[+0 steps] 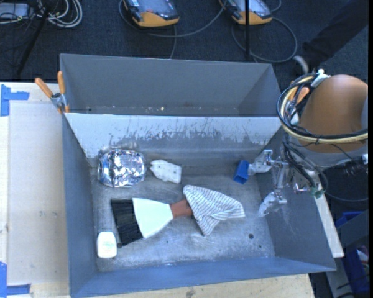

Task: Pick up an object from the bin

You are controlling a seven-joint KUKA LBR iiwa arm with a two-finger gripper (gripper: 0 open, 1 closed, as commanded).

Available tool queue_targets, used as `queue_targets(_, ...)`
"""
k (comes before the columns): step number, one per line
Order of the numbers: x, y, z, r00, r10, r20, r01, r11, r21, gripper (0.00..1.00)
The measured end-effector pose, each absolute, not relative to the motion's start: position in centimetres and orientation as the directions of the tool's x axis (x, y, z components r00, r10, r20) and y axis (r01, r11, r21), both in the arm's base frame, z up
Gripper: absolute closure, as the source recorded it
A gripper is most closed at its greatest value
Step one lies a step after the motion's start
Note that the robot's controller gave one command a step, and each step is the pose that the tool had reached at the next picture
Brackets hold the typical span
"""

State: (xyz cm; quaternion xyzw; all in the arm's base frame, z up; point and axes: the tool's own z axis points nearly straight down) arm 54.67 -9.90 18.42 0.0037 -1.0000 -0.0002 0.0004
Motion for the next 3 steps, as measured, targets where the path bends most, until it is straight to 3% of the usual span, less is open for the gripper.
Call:
queue_targets(1,54.7,-9.9,18.4,-1.0,-0.008,0.001,-0.008,1.0,0.0,0.0)
queue_targets(2,57.3,-8.4,14.7,-0.998,0.057,-0.008,0.057,0.998,-0.001,0.0)
queue_targets(3,57.1,-7.6,9.5,-1.0,0.009,-0.002,0.009,1.0,0.001,0.0)
